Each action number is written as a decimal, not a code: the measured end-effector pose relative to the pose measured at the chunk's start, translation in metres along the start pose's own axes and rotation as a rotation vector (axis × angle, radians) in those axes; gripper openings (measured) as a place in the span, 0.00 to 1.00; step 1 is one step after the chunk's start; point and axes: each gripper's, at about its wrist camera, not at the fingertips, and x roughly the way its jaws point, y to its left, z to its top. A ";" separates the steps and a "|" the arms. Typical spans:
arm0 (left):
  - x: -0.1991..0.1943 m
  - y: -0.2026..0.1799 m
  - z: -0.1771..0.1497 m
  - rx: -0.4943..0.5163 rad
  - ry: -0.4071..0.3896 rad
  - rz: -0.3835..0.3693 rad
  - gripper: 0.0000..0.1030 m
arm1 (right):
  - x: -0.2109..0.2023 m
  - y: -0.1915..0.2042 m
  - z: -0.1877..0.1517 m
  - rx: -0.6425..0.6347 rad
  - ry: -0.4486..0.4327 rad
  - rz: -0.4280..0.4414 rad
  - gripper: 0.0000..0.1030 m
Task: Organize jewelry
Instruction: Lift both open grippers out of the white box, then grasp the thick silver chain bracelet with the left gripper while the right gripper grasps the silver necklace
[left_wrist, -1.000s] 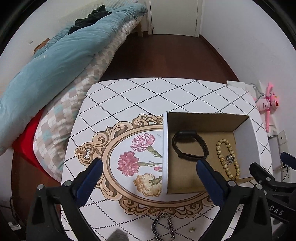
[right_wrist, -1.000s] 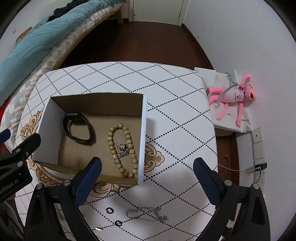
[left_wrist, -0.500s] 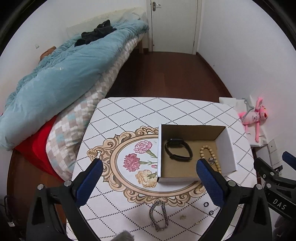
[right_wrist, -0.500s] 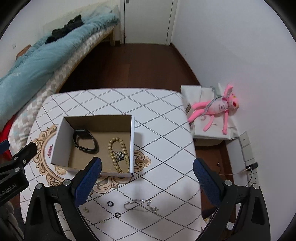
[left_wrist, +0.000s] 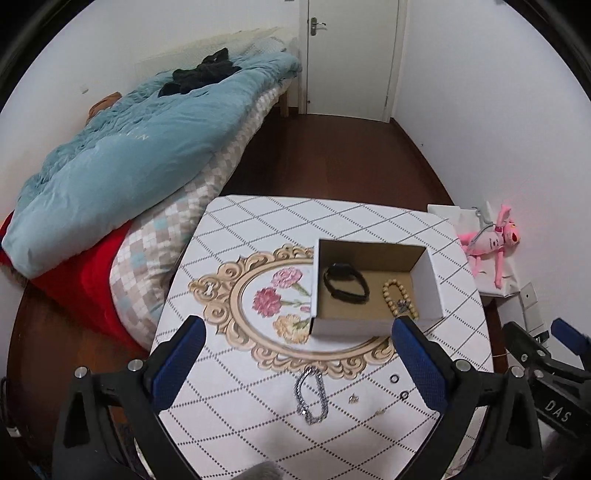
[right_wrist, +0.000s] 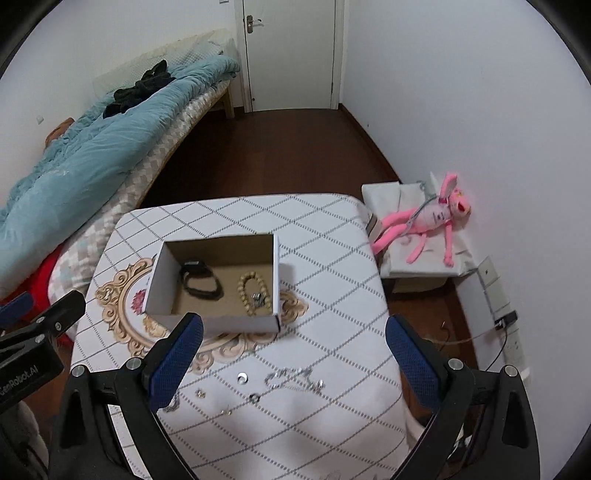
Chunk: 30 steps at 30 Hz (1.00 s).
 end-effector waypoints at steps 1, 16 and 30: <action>0.002 0.002 -0.007 -0.006 0.005 0.003 1.00 | 0.000 -0.002 -0.005 0.013 0.009 0.008 0.98; 0.107 0.029 -0.107 -0.037 0.322 0.025 0.94 | 0.098 -0.021 -0.110 0.140 0.302 0.139 0.67; 0.139 0.002 -0.098 0.068 0.307 -0.012 0.22 | 0.130 0.020 -0.123 0.092 0.300 0.160 0.55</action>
